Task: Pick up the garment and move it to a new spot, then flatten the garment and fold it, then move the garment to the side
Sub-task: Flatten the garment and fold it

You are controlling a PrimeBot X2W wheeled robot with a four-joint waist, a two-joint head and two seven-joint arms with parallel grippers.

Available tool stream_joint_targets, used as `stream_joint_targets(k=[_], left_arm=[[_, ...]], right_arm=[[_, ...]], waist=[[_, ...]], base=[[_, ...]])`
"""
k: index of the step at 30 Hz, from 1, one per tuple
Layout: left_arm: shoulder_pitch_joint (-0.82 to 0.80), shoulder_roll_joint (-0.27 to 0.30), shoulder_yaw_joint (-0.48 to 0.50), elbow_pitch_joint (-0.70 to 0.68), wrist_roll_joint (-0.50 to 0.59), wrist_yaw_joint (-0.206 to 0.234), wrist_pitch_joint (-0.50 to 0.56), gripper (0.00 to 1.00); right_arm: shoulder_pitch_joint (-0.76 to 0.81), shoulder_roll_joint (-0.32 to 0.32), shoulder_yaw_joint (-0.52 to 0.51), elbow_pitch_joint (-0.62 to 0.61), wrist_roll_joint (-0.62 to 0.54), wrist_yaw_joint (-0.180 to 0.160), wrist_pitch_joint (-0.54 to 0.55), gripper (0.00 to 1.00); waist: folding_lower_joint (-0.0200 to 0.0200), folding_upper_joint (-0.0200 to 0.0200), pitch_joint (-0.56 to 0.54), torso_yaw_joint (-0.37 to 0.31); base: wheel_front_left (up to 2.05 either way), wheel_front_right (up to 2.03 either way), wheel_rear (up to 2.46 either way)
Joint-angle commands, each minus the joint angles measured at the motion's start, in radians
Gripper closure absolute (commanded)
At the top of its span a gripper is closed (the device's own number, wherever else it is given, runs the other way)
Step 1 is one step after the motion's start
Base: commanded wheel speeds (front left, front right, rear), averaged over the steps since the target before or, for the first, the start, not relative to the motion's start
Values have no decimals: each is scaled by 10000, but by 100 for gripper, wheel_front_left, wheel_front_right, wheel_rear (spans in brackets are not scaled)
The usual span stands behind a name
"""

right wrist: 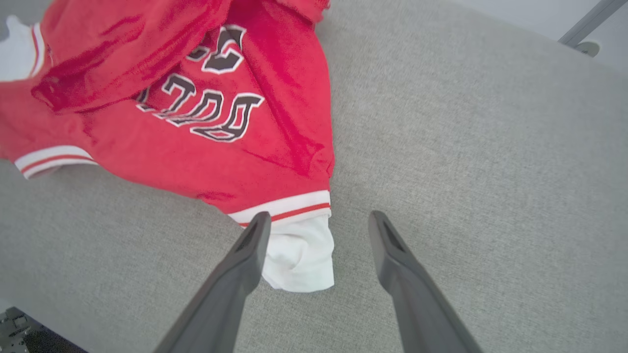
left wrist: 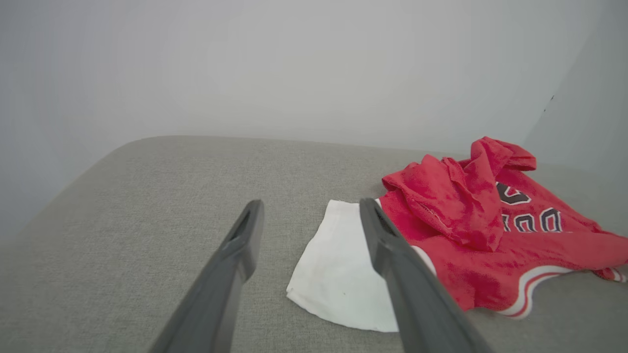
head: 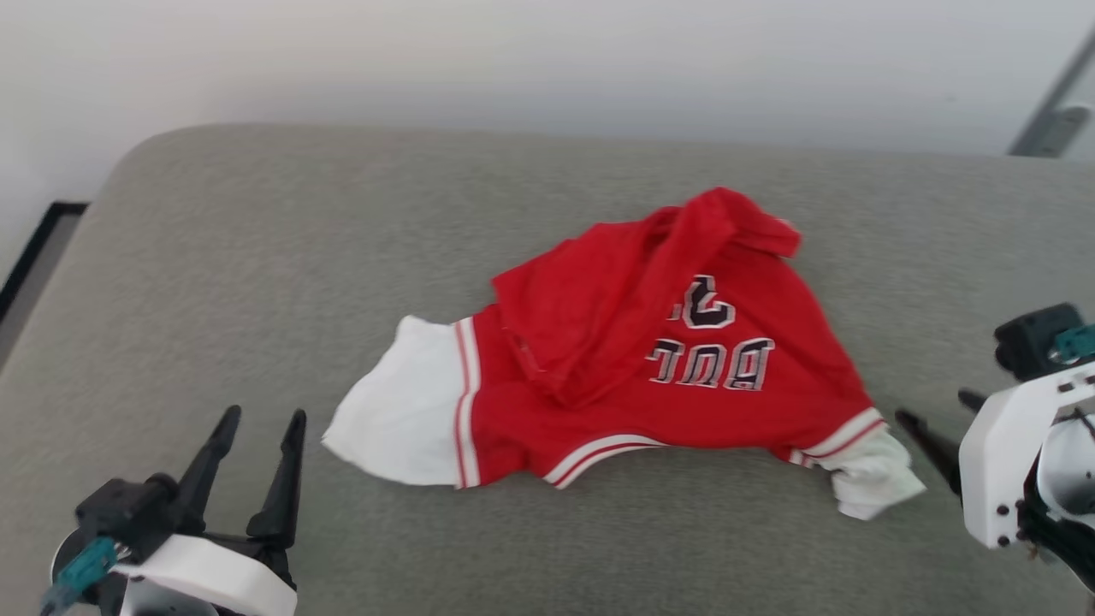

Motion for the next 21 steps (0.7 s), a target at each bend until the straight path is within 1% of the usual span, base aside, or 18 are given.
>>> stream_joint_targets(k=[1, 5, 7, 12, 17, 21], left_arm=[[-126, 147, -94, 104, -69, -27, 154, 0], [-449, 491, -320, 574, -423, -27, 909, 0], [-575, 561, -309, 862, -652, -14, 1358, 0], [-982, 931, -371, 1628, -1021, -2, 2499, 0], [-1347, 1259, -280, 2373, -1390, 50, 3586, 0], [-1553, 1492, -227, 2855, -1685, 230, 4524, 0]], right_arm=[[-33, 132, -55, -215, -125, -7, -190, 0], [-133, 793, -480, -735, -599, -7, -1181, 0], [-181, 1252, -629, -915, -822, -7, -1831, 0], [-301, 2178, -905, -1127, -1646, -7, -3877, 0], [-235, 2847, -891, -1029, -2291, -5, -5883, 0], [-89, 3240, -981, -921, -2708, -5, -7124, 0]], waist=[[0, -1, -80, -400], [0, -1, -28, -943], [0, -1, 14, -1233], [0, -1, 183, -1892], [0, -1, 416, -2476], [0, -1, 641, -2817]], base=[[0, 0, 0], [0, 0, 0], [0, 0, 0], [0, 0, 0], [0, 0, 0], [0, 0, 0]])
